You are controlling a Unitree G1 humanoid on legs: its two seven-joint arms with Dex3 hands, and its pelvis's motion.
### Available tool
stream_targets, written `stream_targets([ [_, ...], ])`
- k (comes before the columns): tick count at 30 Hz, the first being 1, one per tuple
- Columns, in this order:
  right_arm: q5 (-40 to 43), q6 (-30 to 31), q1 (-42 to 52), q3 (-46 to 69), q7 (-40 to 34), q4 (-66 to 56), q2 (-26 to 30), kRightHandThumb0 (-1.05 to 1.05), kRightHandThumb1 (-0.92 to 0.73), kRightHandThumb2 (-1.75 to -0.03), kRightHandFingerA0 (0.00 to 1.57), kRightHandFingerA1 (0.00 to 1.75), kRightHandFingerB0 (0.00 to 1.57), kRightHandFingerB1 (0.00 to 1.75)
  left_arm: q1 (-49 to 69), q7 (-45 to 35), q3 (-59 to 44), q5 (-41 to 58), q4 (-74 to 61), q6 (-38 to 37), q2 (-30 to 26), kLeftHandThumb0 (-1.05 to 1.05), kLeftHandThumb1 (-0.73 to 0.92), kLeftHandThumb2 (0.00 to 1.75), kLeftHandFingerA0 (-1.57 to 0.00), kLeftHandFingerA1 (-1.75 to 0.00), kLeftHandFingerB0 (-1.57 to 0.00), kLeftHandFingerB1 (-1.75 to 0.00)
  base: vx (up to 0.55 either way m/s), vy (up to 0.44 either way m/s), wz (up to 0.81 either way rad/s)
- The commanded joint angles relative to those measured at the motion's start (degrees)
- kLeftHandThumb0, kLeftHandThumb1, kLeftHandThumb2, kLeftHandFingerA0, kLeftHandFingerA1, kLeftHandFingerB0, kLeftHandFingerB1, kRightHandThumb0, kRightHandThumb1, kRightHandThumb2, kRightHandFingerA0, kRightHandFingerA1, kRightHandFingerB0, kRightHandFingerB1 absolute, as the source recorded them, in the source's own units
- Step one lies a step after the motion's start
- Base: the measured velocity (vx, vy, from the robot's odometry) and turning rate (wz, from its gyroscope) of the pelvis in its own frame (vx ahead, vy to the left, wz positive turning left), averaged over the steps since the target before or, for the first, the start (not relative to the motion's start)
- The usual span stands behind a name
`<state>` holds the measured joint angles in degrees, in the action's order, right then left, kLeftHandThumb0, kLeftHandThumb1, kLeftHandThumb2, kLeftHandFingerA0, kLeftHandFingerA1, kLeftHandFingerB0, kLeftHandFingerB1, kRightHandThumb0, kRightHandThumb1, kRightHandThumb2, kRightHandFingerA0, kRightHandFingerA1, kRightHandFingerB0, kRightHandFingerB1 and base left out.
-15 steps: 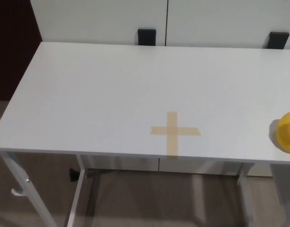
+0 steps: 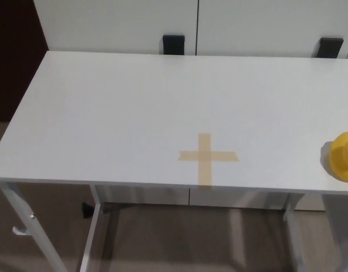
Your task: The robot uses its right hand to push the yellow duck toy to the center of the white desk.
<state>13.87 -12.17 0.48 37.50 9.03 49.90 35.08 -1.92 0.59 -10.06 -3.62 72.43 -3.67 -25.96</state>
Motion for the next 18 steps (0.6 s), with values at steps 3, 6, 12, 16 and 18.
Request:
stream_targets([
  [3,3.90,8.73,-11.43,-1.21,-1.07,-12.42,1.93,-1.00,-0.84,-0.64,0.10,0.87,0.13,0.74,-0.40,-0.05,-0.64,0.83,0.22,-0.40,-0.93,-0.20,0.65,0.62,-0.84,-0.67,-0.77,-0.58,0.00,0.000,0.00],
  [6,5.87,9.97,-14.42,-3.05,2.21,-17.84,-0.52,-0.91,-0.65,-1.09,0.15,0.70,0.13,0.63,-0.23,-0.03,-0.88,1.02,0.10,-0.59,-0.80,-0.17,0.65,0.65,-0.83,-0.68,-0.78,-0.60,0.00,0.000,0.00],
  [12,2.43,12.05,-14.95,-9.12,1.50,-23.49,-3.93,-0.82,-0.73,-1.12,0.06,0.38,0.06,0.28,0.15,-0.14,-0.99,0.96,0.32,-0.76,-0.71,-0.16,0.66,0.66,-0.84,-0.67,-0.77,-0.59,0.00,0.000,0.00],
  [16,0.49,11.78,-16.08,-13.65,1.45,-22.89,-6.50,-0.67,-0.79,-1.16,0.01,0.36,0.01,0.35,0.71,-0.33,-0.86,0.81,0.30,-1.15,-0.66,-0.16,0.63,0.65,-0.84,-0.65,-0.77,-0.58,0.00,0.000,0.00],
  [18,-1.00,12.02,-16.64,-16.16,1.53,-21.00,-7.29,-0.73,-0.79,-1.15,0.04,0.39,0.04,0.37,0.82,-0.01,-0.63,0.55,0.28,-1.29,-0.59,-0.14,0.61,0.67,-0.84,-0.67,-0.77,-0.59,0.00,0.000,0.00],
])
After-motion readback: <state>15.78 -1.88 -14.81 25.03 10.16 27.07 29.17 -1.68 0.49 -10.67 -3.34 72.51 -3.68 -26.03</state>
